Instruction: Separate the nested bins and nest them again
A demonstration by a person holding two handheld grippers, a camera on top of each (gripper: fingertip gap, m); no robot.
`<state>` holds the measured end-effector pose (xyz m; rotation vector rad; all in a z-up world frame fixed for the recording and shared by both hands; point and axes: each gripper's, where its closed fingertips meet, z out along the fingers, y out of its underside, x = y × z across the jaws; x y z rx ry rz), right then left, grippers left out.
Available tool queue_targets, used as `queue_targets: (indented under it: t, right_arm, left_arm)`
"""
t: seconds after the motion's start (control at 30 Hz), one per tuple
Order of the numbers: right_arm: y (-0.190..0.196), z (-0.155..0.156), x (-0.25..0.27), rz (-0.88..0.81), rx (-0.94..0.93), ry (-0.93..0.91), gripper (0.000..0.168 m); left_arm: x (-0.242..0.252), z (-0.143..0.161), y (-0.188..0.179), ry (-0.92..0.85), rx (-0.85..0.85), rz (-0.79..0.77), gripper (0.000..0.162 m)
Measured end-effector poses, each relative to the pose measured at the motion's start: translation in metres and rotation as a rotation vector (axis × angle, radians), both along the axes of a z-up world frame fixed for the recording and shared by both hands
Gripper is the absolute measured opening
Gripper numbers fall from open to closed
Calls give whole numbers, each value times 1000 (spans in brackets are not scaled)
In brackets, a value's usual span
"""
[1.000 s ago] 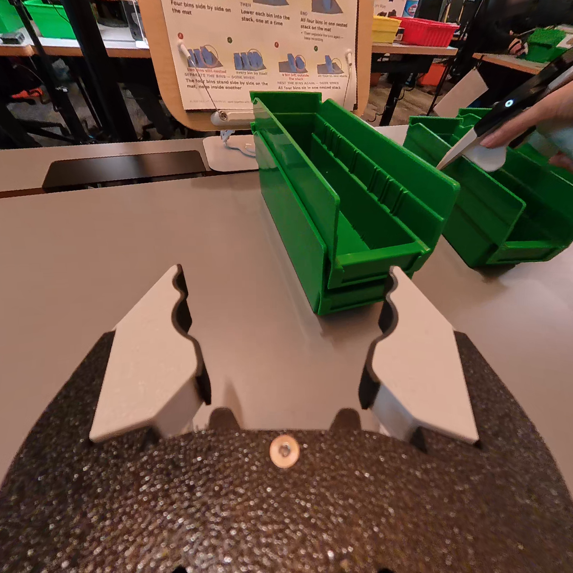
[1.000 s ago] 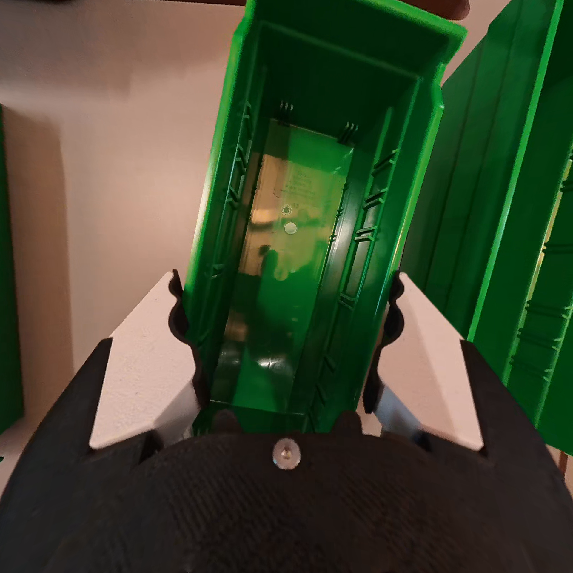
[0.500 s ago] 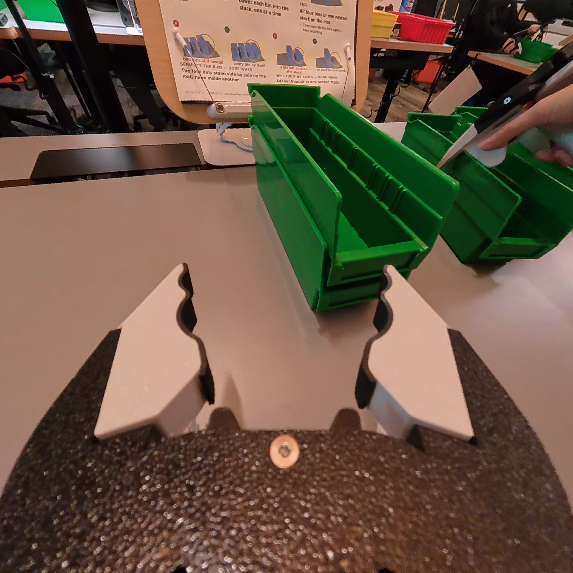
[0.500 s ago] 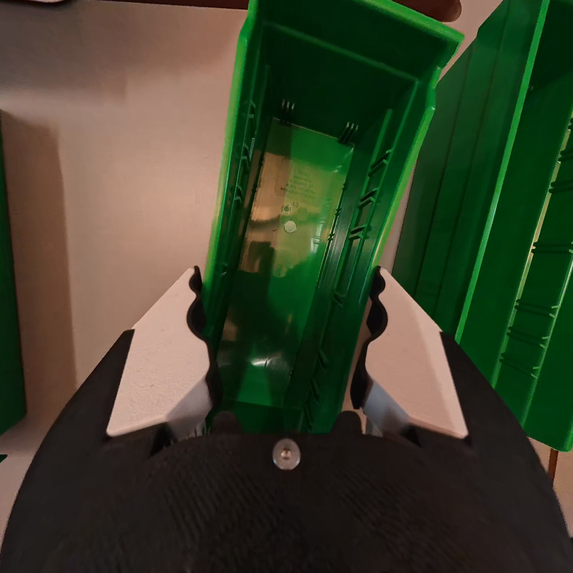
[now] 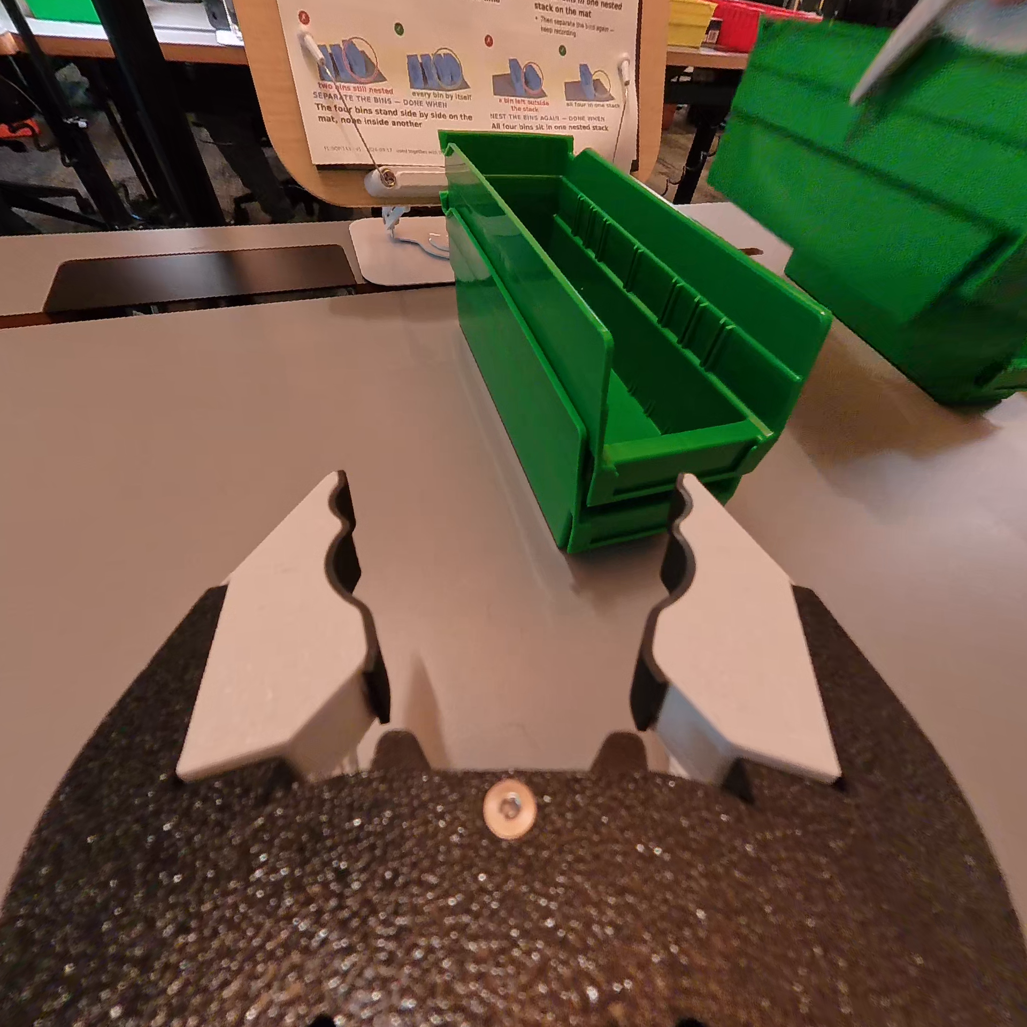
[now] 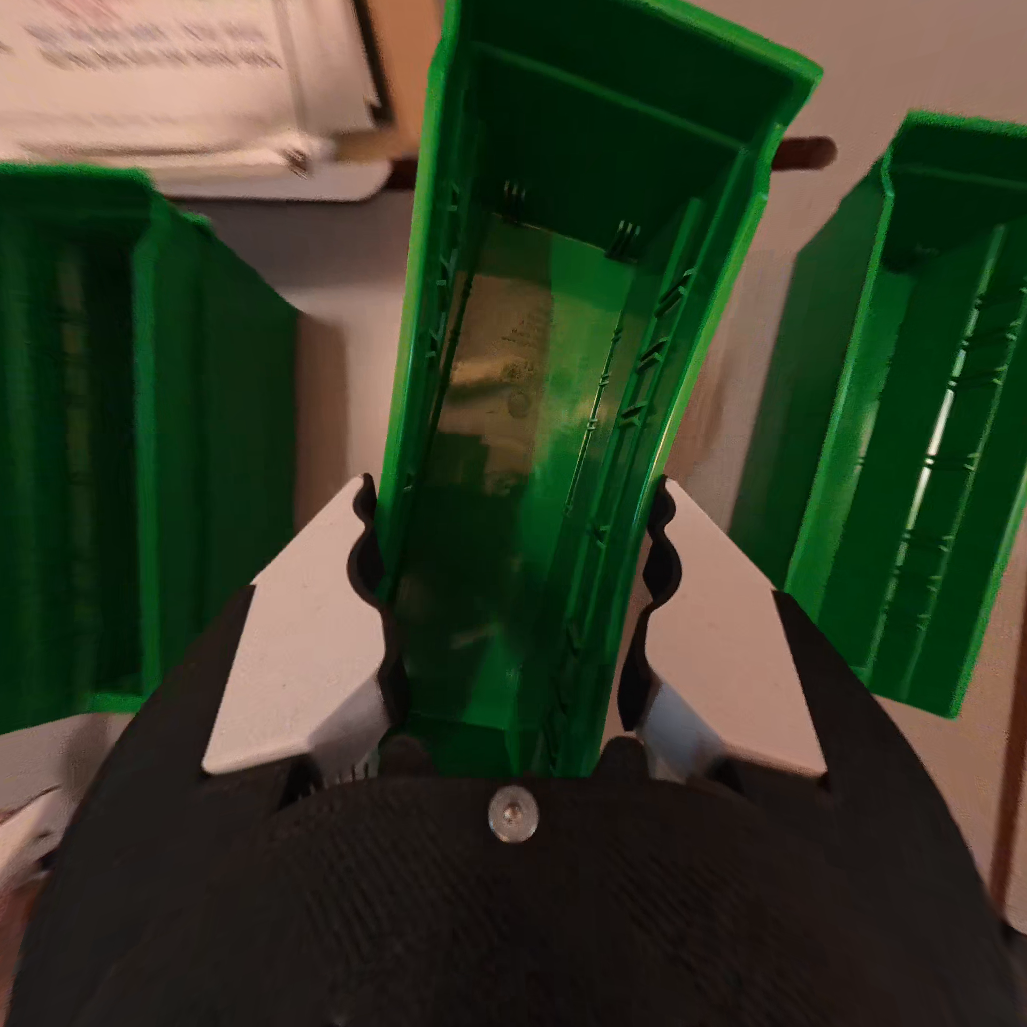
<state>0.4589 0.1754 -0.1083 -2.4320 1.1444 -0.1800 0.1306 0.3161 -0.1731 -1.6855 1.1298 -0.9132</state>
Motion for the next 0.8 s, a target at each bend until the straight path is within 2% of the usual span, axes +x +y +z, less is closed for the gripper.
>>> queue_targets:
  t: [0.2,0.33,0.57,0.8]
  right_arm:
    - [53,76,-34,63,42,-23,99]
    - [94,99,-66,127,37,-33,99]
    - [140,79,-114,189,9,25,98]
    - [146,53,-127,174,-32,33,97]
  left_arm:
    - [-4,7,3,-15,14,17,111]
    - [-8,11,8,-26,17,33,111]
    - [-14,13,17,-42,-9,47,111]
    - [-12,16,13,-59,-24,31,110]
